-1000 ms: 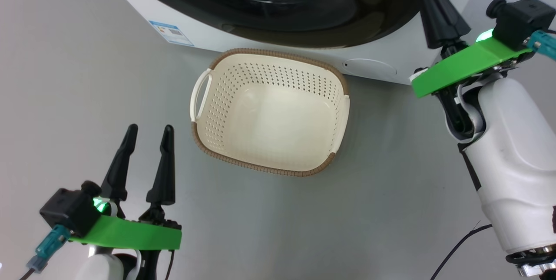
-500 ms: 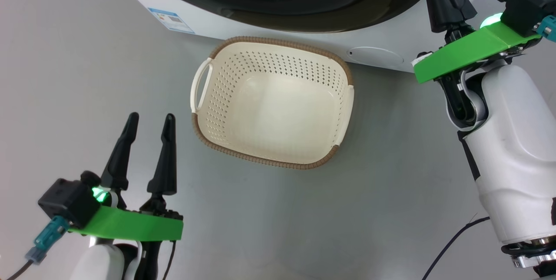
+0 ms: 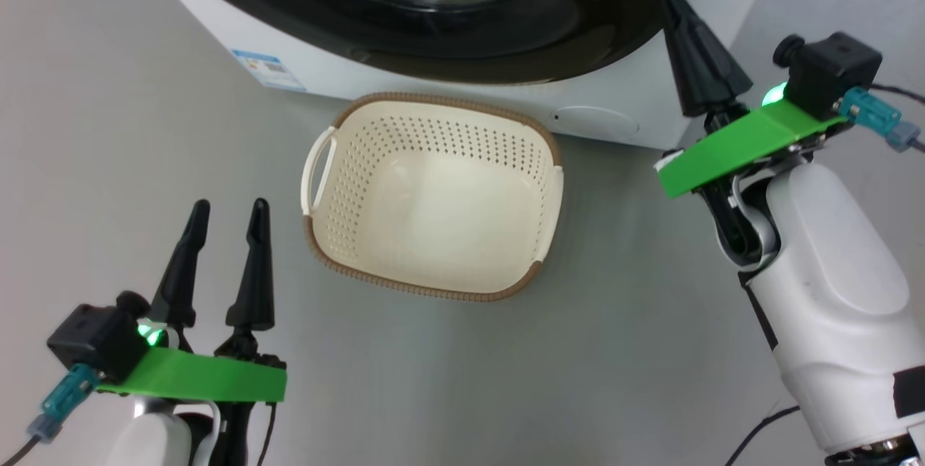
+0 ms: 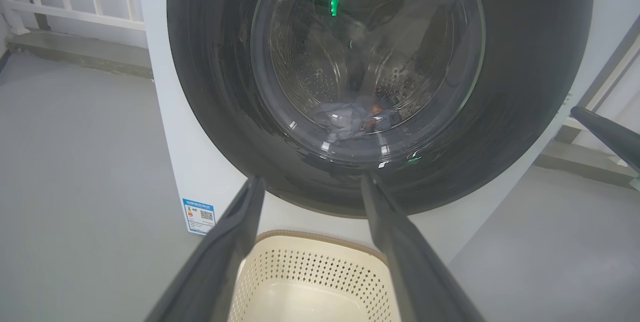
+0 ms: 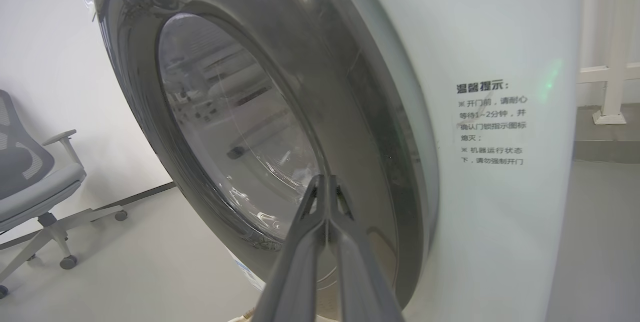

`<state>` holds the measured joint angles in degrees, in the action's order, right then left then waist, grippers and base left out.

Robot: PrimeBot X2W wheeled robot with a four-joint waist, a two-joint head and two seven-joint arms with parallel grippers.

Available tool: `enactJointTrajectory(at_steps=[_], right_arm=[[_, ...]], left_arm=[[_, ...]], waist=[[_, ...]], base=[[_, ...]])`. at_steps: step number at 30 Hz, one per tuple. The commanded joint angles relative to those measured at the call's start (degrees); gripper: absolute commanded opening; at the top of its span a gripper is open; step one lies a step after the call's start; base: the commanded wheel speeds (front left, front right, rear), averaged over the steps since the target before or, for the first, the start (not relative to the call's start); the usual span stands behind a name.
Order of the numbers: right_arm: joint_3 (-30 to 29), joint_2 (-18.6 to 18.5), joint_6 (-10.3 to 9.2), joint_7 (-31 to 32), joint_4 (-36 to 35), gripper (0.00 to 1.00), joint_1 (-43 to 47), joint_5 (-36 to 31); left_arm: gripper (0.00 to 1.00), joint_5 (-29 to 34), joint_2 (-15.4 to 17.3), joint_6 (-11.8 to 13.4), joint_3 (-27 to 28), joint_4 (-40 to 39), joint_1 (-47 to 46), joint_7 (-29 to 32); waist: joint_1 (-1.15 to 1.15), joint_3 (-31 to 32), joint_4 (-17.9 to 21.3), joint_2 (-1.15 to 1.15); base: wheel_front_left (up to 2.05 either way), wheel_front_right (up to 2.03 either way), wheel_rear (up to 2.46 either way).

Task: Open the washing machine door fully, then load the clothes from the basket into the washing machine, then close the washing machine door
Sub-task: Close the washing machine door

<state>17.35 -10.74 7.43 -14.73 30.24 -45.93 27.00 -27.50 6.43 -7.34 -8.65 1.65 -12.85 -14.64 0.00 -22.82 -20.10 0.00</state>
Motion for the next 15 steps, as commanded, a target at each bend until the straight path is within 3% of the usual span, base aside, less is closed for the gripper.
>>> enactJointTrajectory(at_steps=[1, 15], right_arm=[[1.39, 1.54, 0.06, -0.27, -1.80, 1.00, 1.74, 1.02], [1.87, 2.71, 0.06, -0.27, -2.83, 1.00, 10.40, 1.47]], left_arm=[[1.00, -0.78, 2.01, -0.14, 2.52, -0.69, 0.54, -0.36], [1.00, -0.49, 4.04, -0.14, 4.22, 1.90, 3.57, -0.36]], waist=[[0.00, 1.28, 1.00, 0.00], [0.00, 7.04, 4.97, 0.00]], base=[[0.00, 0.00, 0.00], [0.00, 0.00, 0.00]])
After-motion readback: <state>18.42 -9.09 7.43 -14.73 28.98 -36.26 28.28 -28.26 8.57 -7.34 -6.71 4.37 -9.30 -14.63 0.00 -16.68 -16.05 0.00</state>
